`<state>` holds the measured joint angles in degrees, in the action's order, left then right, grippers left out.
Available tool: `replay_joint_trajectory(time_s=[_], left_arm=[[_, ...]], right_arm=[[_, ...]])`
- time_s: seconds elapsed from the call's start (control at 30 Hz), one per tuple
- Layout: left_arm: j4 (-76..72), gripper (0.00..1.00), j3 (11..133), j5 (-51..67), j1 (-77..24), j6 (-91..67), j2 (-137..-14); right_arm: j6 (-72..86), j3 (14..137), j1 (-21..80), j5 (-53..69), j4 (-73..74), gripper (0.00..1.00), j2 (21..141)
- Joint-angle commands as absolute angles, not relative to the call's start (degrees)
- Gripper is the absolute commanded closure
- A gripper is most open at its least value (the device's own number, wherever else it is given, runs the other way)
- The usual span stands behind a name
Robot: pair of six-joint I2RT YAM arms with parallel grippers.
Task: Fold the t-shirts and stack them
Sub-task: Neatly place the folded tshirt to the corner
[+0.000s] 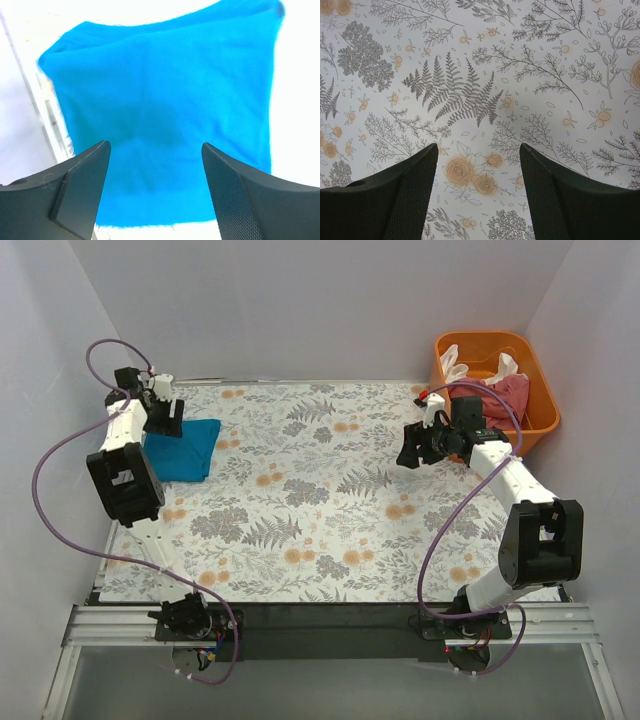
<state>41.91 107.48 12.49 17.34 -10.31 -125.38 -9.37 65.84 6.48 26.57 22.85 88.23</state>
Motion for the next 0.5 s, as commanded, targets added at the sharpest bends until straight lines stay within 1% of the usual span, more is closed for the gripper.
replay_joint_trajectory(time_s=[0.0, 0.07, 0.1, 0.13, 0.17, 0.23, 0.47], left_arm=[[50.26, 0.27, 109.08, 15.55, 17.84, -14.58, -116.73], [52.64, 0.28, 103.49, 16.34, 18.02, -15.90, -114.01], [52.65, 0.27, 100.58, 16.35, 18.02, -16.17, -110.69], [52.30, 0.27, 98.11, 16.78, 18.10, -16.52, -109.26], [51.86, 0.28, 93.13, 16.87, 18.11, -17.39, -107.59], [50.19, 0.28, 89.31, 16.61, 18.11, -18.19, -104.17], [47.12, 0.30, 76.21, 13.89, 18.11, -18.72, -100.90]], right_arm=[[-9.40, 68.91, 6.24, 28.30, 22.76, 0.27, 87.98], [-9.32, 68.99, 6.33, 28.39, 22.68, 0.27, 87.98], [-9.32, 68.82, 6.24, 28.48, 22.68, 0.27, 87.89], [-9.23, 68.73, 6.24, 28.56, 22.68, 0.27, 87.80], [-9.23, 68.73, 6.24, 28.56, 22.68, 0.26, 87.80], [-9.05, 68.47, 6.33, 28.56, 22.59, 0.26, 87.80], [-9.05, 68.20, 6.24, 29.36, 22.41, 0.26, 87.54]])
